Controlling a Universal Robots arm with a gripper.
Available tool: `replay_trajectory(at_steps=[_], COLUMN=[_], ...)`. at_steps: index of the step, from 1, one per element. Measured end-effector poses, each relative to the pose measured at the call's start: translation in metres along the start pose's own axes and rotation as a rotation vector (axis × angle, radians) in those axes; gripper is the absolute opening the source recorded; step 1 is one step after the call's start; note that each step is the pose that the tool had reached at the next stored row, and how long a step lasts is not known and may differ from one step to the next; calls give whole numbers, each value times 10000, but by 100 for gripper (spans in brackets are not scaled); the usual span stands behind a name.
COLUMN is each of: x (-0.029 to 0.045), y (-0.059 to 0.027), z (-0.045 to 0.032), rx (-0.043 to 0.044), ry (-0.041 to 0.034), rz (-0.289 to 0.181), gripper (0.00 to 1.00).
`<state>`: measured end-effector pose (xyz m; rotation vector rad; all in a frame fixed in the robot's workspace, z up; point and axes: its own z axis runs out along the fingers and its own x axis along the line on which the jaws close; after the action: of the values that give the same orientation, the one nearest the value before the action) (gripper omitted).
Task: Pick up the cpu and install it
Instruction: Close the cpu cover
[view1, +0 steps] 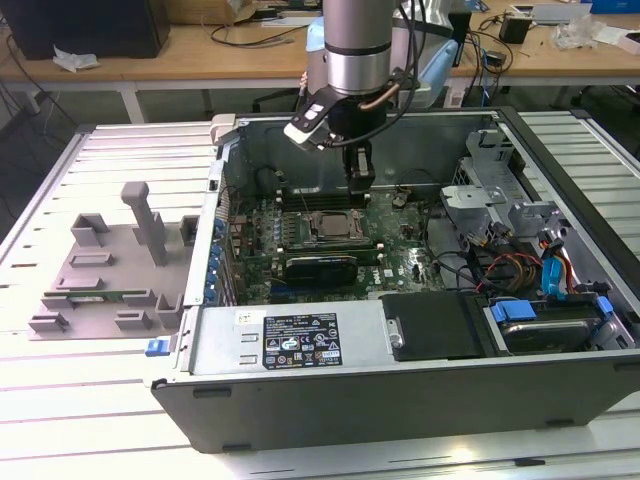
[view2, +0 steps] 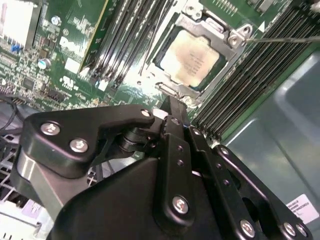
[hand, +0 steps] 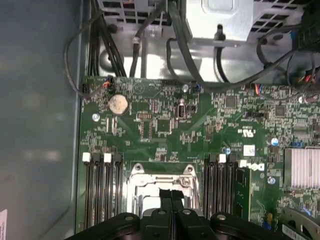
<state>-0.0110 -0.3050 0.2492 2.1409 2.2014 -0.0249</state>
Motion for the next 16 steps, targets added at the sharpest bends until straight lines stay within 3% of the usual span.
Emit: replay_trajectory(at_steps=[4, 13, 16], x=[0, -6, -16], y=[-1, -75, -182], z=[32, 90, 149], rx=[365, 367, 367], ry=[11, 10, 10], rz=[-23, -23, -21], gripper=[11, 11, 11])
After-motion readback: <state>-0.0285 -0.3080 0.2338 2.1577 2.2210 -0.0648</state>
